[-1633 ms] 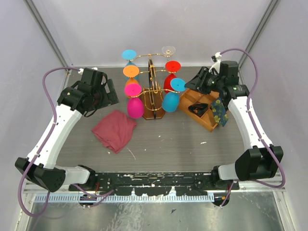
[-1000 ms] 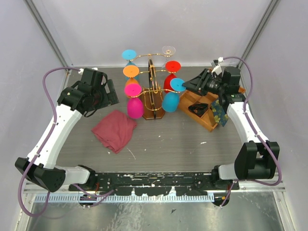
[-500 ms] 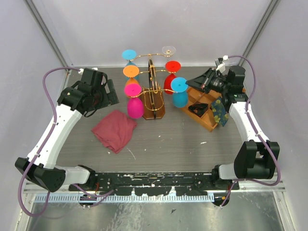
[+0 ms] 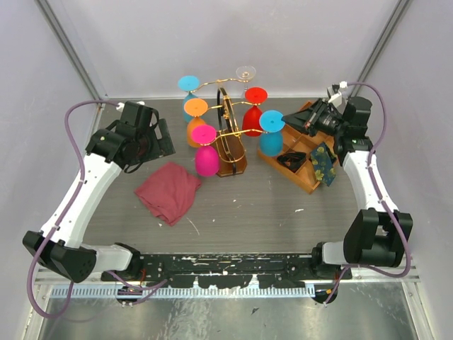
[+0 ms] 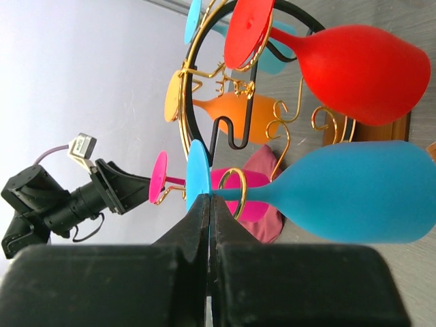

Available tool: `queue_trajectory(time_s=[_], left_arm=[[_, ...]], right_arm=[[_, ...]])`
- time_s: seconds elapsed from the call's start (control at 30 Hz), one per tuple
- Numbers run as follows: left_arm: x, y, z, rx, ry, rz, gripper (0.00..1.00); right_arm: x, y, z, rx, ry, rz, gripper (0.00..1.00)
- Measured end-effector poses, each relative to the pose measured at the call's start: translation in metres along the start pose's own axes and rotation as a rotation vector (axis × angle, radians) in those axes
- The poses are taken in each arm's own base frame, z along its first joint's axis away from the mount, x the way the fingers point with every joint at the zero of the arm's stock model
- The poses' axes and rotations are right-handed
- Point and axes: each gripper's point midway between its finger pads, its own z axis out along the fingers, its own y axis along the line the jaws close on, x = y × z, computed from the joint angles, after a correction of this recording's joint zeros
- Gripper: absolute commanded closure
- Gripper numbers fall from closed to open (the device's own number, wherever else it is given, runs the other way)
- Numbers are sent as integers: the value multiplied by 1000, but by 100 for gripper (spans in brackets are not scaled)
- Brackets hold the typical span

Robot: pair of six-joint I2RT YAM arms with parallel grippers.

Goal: Take the wine glass off the wine glass rack

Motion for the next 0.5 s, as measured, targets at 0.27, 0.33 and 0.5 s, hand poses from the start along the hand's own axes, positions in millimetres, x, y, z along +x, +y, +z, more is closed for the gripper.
queue_trajectory(time_s=[0.27, 0.33, 0.5], left_arm=[[4, 3, 3, -11, 14, 2, 2], [7, 4, 4, -15, 21, 3, 2], [10, 5, 6, -17, 30, 5, 2]], right_arm=[[15, 10, -14, 21, 24, -27, 99], [19, 15, -14, 12, 31, -39, 99], [35, 25, 0, -11, 83, -49, 99]])
